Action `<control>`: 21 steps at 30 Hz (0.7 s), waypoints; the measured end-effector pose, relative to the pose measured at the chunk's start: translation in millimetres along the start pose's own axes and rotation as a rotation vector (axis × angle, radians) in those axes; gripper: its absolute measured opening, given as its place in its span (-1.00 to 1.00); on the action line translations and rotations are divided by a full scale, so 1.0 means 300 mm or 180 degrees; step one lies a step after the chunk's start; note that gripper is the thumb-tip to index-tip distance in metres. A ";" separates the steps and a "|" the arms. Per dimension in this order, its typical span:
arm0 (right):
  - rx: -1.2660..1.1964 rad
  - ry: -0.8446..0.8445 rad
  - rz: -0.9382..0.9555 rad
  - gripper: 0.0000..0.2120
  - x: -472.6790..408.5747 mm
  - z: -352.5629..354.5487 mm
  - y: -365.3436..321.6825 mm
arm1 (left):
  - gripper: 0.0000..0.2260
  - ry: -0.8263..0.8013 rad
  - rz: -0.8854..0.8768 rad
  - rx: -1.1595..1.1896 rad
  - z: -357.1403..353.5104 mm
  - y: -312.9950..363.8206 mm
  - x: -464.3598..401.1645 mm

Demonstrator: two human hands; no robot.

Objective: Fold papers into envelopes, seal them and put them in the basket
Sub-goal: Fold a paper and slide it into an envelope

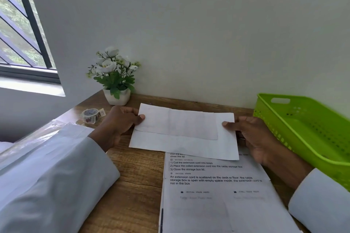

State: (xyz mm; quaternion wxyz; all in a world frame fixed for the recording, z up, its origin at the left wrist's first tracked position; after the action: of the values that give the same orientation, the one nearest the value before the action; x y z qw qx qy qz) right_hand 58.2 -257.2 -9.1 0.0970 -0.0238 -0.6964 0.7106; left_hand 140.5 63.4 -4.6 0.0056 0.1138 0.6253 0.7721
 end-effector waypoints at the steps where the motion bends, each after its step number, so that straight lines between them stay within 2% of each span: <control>1: 0.0004 0.0005 -0.0005 -0.90 0.000 0.003 -0.001 | -0.96 -0.0011 0.0055 -0.0087 0.007 0.001 0.000; 6: 0.0239 -0.0003 -0.0036 -0.88 -0.002 0.014 0.009 | -0.98 -0.0289 0.0199 -0.0227 0.036 0.009 0.001; 9: 0.0369 -0.0029 0.0037 -0.85 0.005 0.014 0.015 | -0.81 -0.0546 0.0338 -0.0464 0.055 0.005 0.006; 13: 0.0704 -0.0044 0.0197 -0.80 0.001 0.018 0.018 | -0.76 -0.0631 0.0372 -0.0951 0.054 0.006 0.012; 17: 0.1498 0.0083 0.0377 -0.71 -0.009 0.027 0.016 | -0.67 -0.0539 0.0385 -0.1400 0.047 0.015 0.002; 21: 0.2538 0.0271 0.0643 -0.67 -0.009 0.032 0.000 | -0.70 -0.0489 0.0210 -0.1870 0.035 0.017 0.002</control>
State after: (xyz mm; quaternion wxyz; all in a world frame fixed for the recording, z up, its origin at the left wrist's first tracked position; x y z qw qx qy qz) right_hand 59.1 -267.0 -9.2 0.0571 -0.0820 -0.3562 0.9291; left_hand 142.6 72.4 2.5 0.0605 0.1856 0.3690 0.9087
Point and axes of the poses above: each hand's wrist, its own x-axis away from the middle knuckle, its own z-axis out of the back of the hand, y = z × x, the point moved 4 cm from there along -x, towards the middle knuckle, and after that the axes turned 10 degrees about -y, right-handed, at the moved point
